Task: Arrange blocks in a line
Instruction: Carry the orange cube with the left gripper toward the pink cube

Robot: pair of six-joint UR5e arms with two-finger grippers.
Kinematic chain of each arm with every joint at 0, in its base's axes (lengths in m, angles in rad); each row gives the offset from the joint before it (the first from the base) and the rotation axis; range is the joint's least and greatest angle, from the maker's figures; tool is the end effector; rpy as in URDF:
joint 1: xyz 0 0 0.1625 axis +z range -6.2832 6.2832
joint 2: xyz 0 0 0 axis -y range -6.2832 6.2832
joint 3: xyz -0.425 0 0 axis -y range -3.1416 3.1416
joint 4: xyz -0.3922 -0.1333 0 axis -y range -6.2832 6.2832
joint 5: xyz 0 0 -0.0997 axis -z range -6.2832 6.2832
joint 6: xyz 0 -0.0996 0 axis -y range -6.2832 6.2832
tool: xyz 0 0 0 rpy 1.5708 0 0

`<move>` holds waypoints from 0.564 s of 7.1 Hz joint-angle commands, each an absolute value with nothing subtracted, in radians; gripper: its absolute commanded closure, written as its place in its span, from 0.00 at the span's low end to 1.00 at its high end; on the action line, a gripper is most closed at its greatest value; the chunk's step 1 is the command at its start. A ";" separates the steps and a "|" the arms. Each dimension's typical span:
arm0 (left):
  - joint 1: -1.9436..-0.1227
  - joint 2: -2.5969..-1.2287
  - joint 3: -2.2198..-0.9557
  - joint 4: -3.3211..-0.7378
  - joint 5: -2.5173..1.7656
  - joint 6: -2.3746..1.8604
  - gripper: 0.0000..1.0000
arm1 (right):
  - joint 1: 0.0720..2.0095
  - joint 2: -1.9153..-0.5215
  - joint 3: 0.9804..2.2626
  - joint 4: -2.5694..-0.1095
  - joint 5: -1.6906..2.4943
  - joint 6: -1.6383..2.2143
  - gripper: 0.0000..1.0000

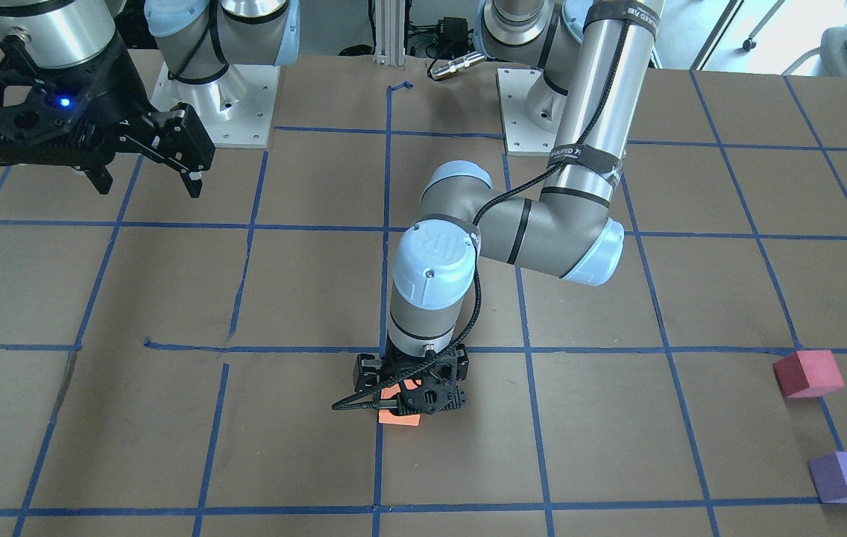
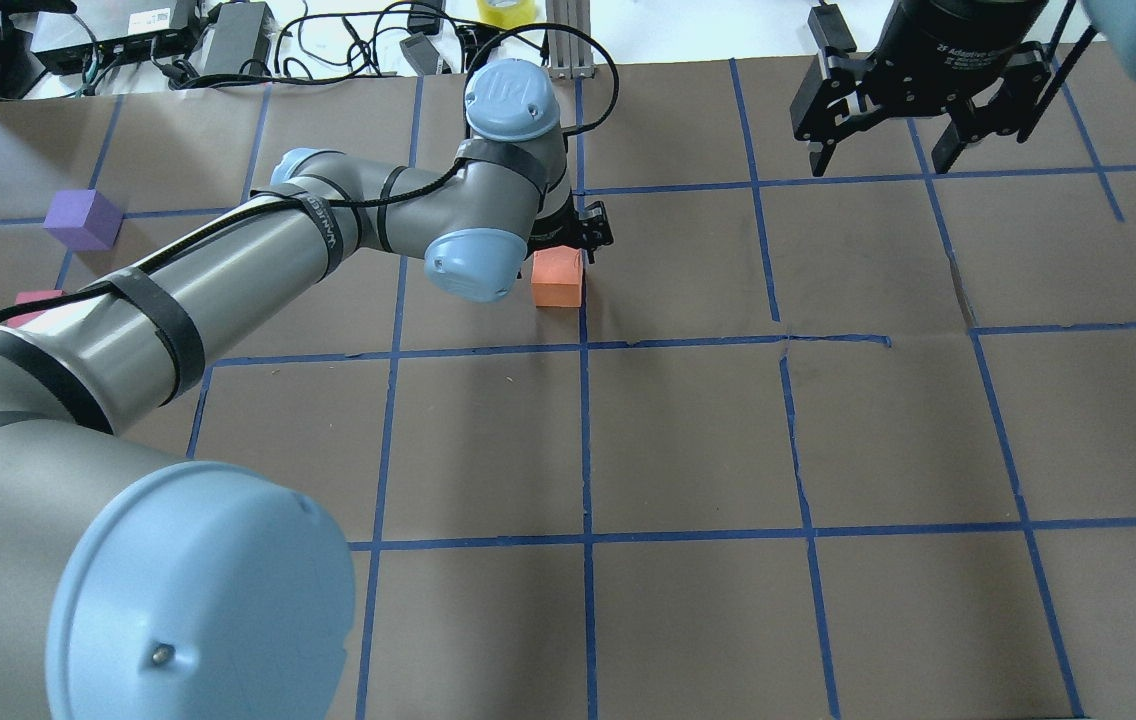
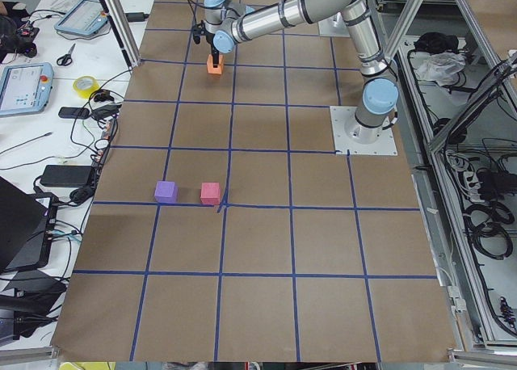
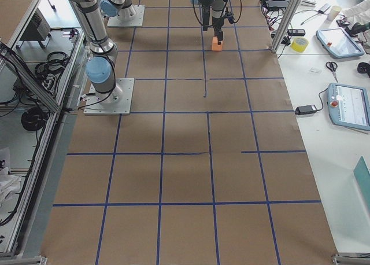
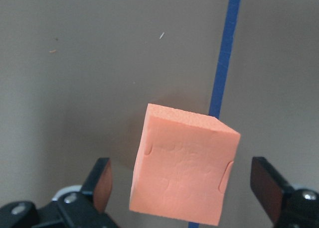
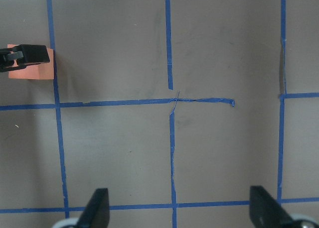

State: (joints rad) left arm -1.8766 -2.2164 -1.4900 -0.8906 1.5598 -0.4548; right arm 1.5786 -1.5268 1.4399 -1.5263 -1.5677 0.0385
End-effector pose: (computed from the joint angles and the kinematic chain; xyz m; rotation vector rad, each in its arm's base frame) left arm -0.3382 -0.6247 0.2046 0.2286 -3.0760 0.1591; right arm 0.1376 -0.5122 0.5258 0.0480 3.1364 -0.0664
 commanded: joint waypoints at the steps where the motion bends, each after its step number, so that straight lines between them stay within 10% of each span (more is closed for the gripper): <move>1: -1.882 -2.241 -1.489 -0.881 1.563 -0.445 0.00 | 1.578 -1.526 1.440 -1.526 -1.568 0.038 0.00; 3: -1.882 -2.255 -1.488 -0.879 1.559 -0.440 0.01 | 1.578 -1.526 1.440 -1.526 -1.568 0.038 0.00; 4: -1.884 -2.256 -1.483 -0.862 1.552 -0.428 0.24 | 1.578 -1.526 1.440 -1.525 -1.568 0.038 0.00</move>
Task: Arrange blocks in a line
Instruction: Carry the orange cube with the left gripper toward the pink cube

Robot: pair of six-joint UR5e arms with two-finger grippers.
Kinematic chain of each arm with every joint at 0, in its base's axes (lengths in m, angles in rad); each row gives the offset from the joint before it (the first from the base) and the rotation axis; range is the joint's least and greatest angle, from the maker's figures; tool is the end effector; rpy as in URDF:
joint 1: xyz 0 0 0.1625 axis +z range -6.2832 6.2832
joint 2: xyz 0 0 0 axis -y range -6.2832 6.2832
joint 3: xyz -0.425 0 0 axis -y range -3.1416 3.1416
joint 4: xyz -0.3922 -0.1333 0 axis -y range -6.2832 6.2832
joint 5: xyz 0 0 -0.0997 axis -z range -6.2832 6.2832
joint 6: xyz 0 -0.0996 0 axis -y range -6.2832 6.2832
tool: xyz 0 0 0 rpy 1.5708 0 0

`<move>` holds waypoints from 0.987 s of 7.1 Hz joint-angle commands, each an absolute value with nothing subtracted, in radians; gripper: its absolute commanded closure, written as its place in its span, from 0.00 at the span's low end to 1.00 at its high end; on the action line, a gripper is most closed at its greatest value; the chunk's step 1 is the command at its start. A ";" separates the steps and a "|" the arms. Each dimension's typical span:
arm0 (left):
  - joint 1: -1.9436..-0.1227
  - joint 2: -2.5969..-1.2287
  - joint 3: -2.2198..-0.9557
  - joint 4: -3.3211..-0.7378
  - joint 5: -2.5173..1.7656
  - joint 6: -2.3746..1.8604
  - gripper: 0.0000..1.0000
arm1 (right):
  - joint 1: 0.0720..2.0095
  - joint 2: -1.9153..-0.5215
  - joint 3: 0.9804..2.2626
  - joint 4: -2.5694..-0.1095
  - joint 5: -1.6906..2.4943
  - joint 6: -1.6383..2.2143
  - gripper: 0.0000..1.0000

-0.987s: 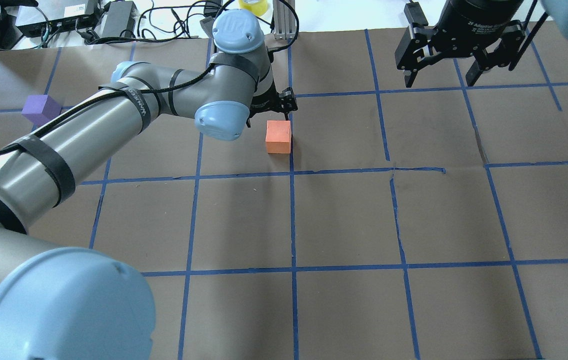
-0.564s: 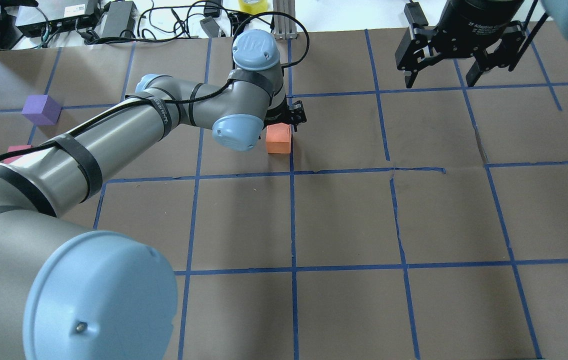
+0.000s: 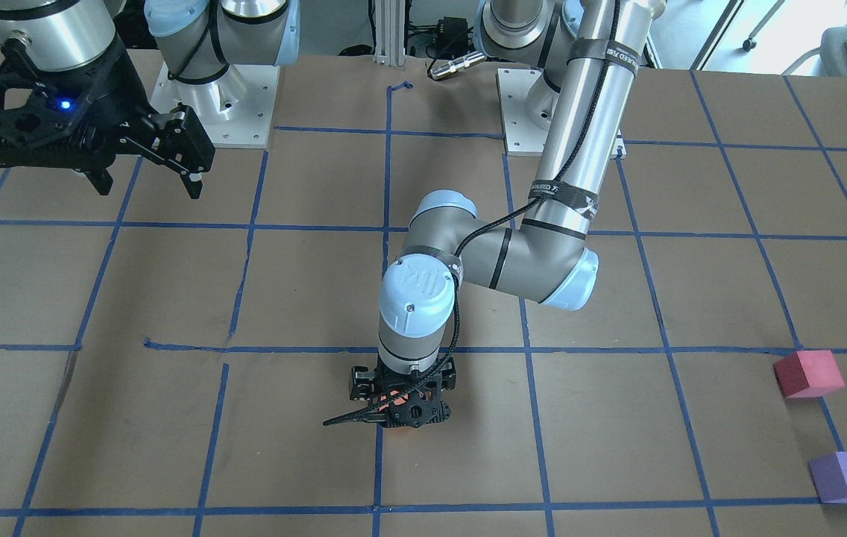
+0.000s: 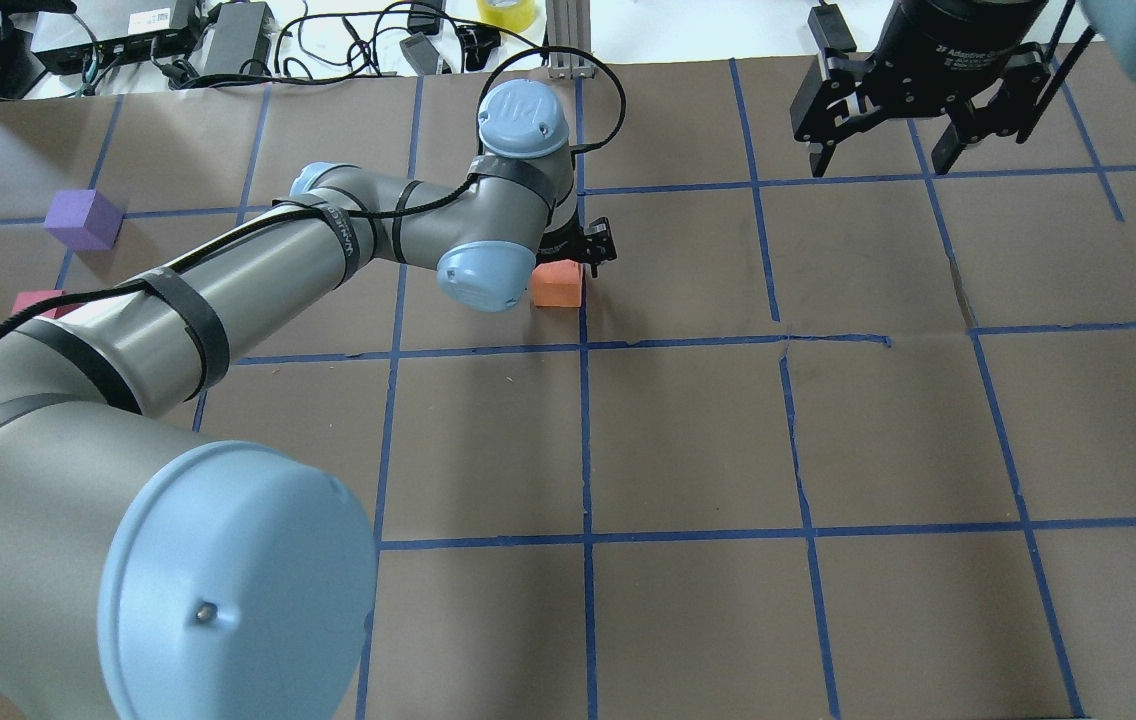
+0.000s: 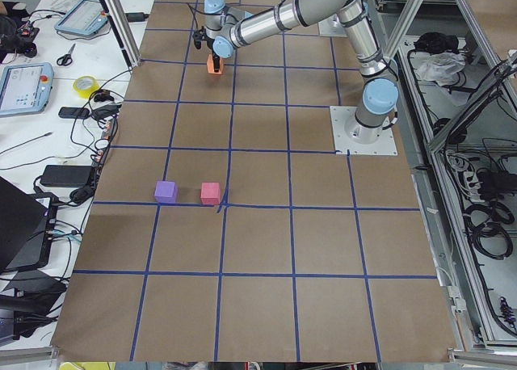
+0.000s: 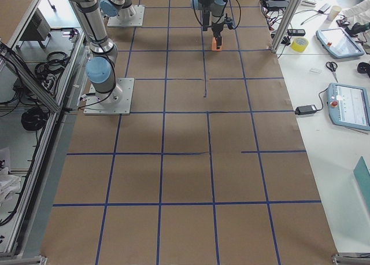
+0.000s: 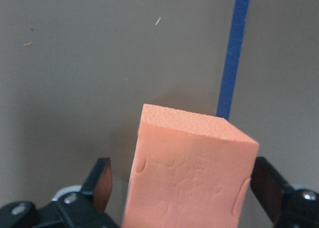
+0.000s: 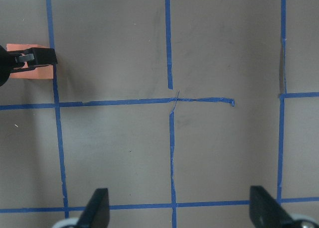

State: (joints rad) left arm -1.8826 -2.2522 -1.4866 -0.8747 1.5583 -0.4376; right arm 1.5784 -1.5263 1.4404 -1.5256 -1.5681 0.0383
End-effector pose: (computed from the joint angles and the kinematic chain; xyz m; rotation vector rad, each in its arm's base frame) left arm -0.3431 -0.6260 0.1828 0.1933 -3.0848 0.1353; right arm 0.1375 -0.5123 0.5253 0.0481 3.1369 -0.0638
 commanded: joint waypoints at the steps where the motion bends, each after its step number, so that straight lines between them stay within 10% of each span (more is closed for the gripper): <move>1: -1.882 -2.256 -1.482 -0.864 1.554 -0.381 0.42 | 1.578 -1.526 1.440 -1.525 -1.568 0.037 0.00; 3: -1.882 -2.238 -1.479 -0.877 1.563 -0.356 1.00 | 1.578 -1.526 1.440 -1.523 -1.566 0.037 0.00; 7: -1.751 -2.102 -1.492 -1.099 1.578 -0.295 1.00 | 1.578 -1.528 1.440 -1.520 -1.568 0.037 0.00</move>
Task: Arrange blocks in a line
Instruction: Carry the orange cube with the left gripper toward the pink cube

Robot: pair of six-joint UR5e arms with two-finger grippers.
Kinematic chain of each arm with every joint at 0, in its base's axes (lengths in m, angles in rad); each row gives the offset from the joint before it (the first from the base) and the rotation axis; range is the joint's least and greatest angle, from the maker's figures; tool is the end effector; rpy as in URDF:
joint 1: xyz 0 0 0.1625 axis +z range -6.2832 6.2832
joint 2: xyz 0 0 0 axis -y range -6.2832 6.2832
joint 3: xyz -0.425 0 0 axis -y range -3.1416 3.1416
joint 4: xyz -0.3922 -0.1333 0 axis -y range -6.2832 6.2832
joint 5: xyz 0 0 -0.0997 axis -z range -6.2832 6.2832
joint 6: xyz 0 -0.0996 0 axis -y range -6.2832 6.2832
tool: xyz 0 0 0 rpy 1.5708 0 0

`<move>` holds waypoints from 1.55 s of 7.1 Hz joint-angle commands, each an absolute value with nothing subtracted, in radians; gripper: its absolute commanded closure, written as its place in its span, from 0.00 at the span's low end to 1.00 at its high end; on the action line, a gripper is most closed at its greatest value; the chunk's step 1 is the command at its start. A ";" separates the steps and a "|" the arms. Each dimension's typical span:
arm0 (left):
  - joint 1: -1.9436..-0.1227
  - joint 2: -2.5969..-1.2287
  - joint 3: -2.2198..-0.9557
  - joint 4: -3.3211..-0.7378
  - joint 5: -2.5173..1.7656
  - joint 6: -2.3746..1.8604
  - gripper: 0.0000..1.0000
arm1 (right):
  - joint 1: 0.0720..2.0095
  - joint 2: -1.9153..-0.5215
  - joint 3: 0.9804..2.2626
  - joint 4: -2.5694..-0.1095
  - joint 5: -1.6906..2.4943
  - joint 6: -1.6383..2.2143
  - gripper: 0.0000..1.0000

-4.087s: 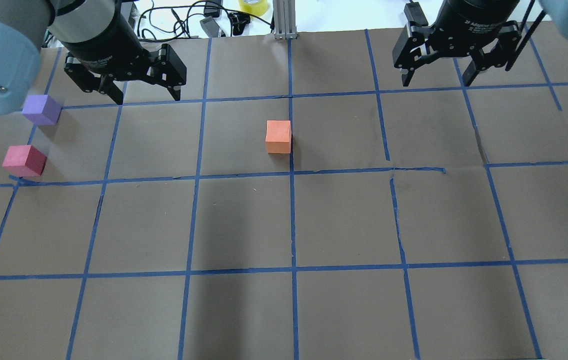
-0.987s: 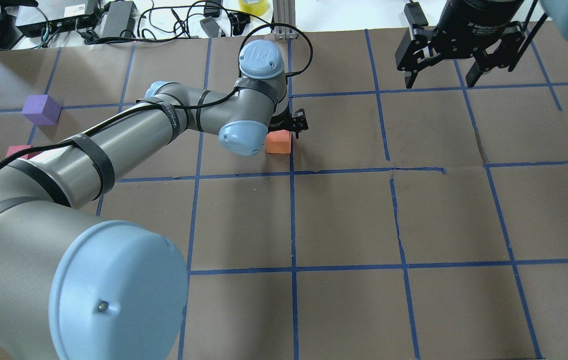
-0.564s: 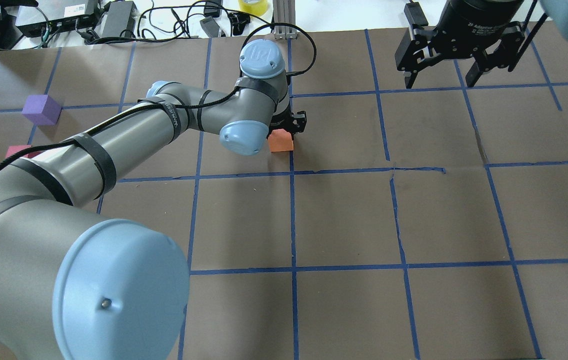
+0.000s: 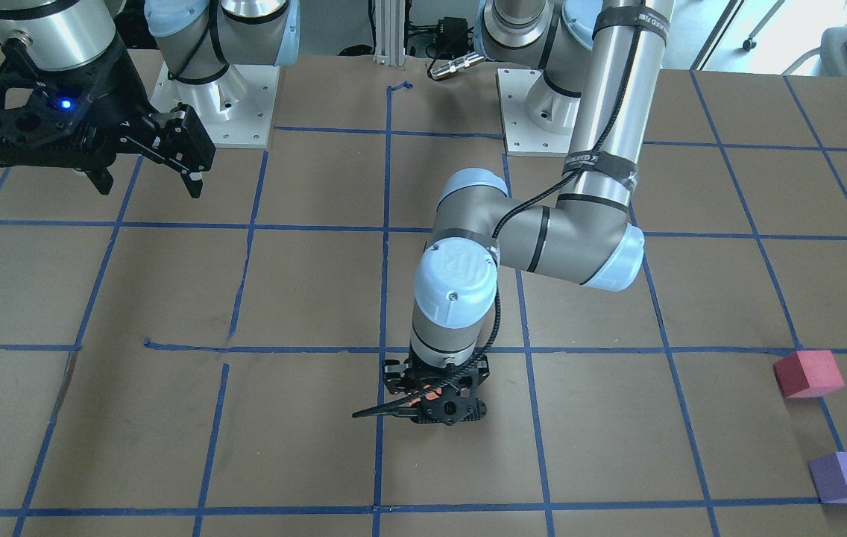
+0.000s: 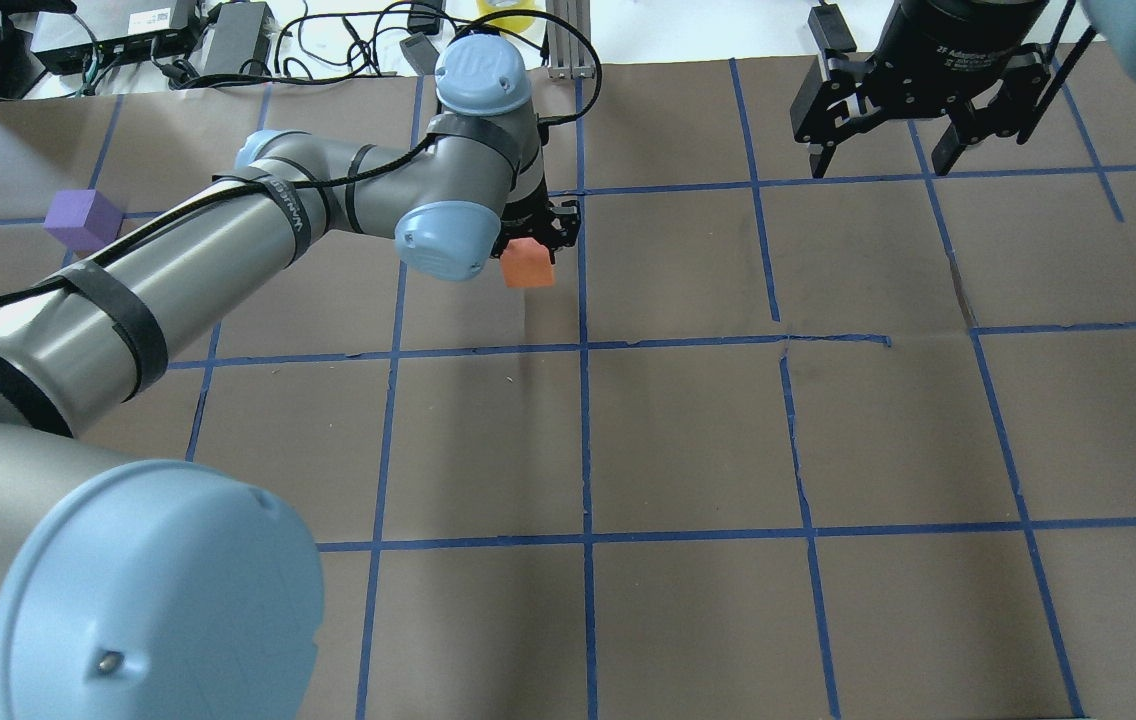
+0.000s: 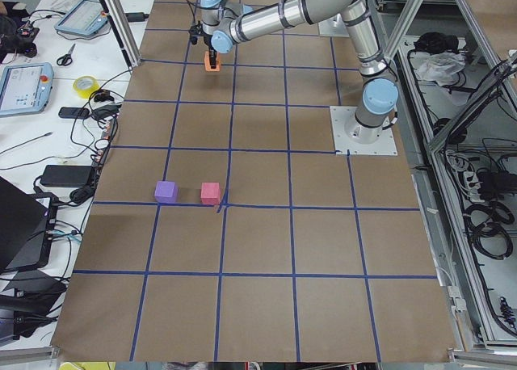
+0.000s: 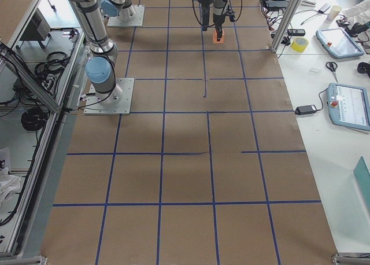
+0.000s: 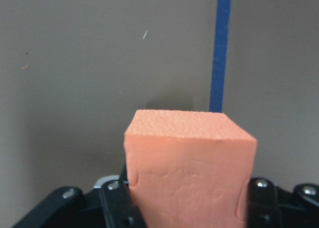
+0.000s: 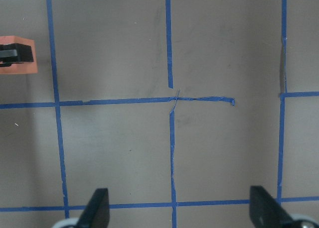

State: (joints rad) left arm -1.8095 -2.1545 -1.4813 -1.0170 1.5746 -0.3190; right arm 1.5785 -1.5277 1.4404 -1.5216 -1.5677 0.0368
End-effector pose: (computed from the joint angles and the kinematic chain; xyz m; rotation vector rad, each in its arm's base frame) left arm -0.2911 -0.6341 0.2376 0.1257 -3.1250 0.0913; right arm 0.1376 -0.5114 0.5256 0.0455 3.1368 -0.0597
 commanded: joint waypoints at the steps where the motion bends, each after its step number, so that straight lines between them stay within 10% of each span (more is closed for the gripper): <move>1: -1.699 -2.062 -1.499 -1.132 1.582 -0.287 1.00 | 1.580 -1.528 1.440 -1.517 -1.568 0.037 0.00; 11: -1.017 -2.166 -1.341 -1.149 1.634 0.466 1.00 | 1.578 -1.528 1.440 -1.516 -1.568 0.038 0.00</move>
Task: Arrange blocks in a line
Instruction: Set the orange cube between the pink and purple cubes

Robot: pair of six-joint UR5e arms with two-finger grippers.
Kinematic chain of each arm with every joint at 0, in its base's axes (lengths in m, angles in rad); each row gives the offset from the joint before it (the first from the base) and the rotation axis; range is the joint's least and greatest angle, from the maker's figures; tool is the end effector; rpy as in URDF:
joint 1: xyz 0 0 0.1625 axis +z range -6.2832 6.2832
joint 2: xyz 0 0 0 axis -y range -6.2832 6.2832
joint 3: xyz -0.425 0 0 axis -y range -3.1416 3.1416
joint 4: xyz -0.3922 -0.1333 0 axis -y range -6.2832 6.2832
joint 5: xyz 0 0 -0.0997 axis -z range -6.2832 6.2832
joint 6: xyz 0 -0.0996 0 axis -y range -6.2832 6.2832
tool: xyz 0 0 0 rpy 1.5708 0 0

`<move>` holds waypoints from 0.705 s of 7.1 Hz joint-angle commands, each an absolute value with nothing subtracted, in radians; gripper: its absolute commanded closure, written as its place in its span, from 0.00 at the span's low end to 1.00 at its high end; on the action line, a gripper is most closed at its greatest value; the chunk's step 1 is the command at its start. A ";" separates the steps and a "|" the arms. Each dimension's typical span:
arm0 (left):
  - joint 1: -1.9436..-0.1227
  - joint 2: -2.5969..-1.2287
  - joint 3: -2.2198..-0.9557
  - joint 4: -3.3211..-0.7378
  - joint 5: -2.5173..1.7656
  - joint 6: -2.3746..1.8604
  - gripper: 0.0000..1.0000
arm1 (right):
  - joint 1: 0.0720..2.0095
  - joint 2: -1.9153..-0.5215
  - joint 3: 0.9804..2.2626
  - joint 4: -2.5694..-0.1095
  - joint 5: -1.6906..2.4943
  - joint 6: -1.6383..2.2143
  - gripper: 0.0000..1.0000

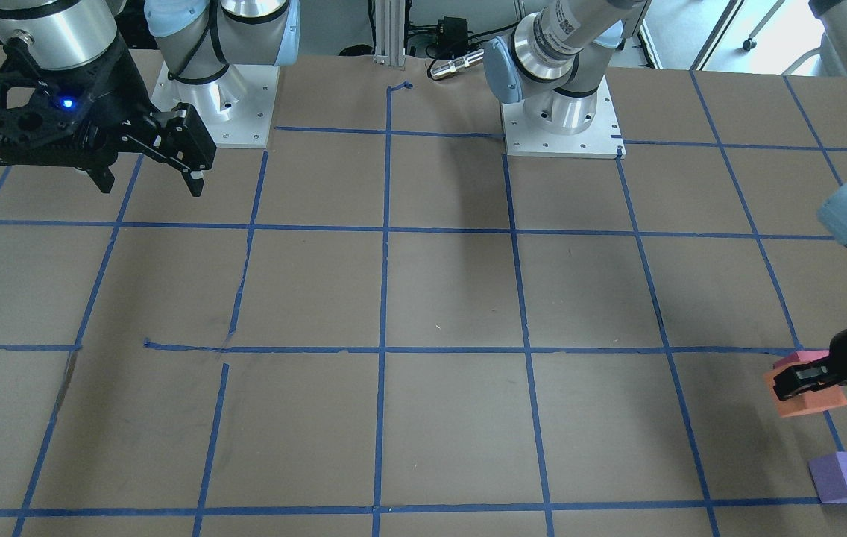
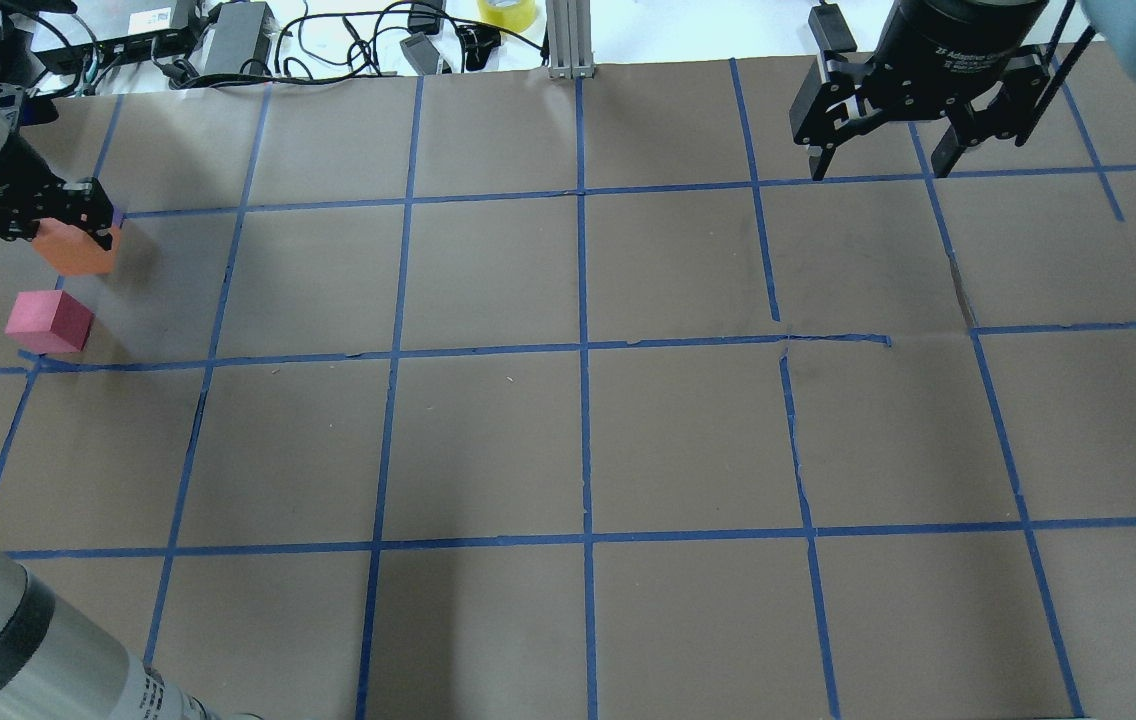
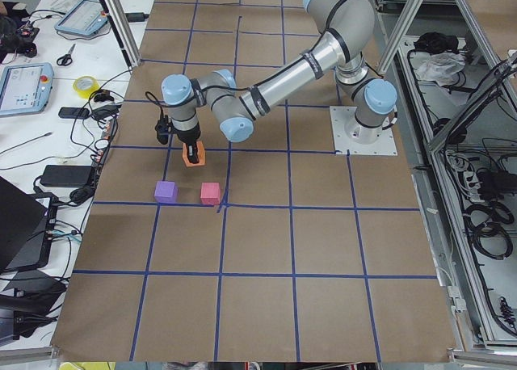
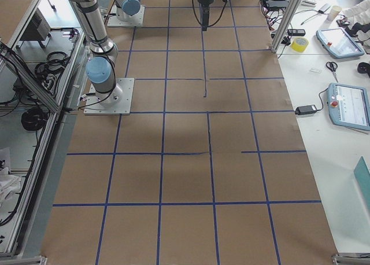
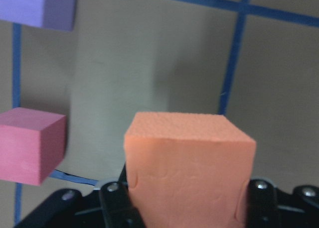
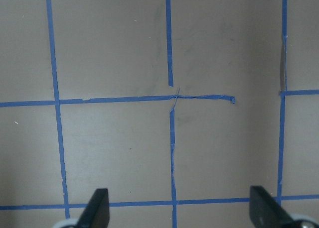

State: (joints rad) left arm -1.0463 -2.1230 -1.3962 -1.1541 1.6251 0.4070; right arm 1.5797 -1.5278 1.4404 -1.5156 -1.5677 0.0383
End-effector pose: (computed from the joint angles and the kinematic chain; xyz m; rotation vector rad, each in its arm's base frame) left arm 0.2353 -0.6622 0.2842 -0.1822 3.0701 -0.0162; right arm 0.1382 -0.5106 0.5250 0.0460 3.1370 -0.0504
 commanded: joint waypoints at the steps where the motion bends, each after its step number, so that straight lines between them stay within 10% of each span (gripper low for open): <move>1: -1.016 -2.205 -1.280 -1.161 1.722 0.447 1.00 | 1.578 -1.528 1.440 -1.516 -1.569 0.038 0.00; 5: -1.002 -2.264 -1.243 -1.186 1.690 0.454 1.00 | 1.578 -1.528 1.440 -1.516 -1.569 0.038 0.00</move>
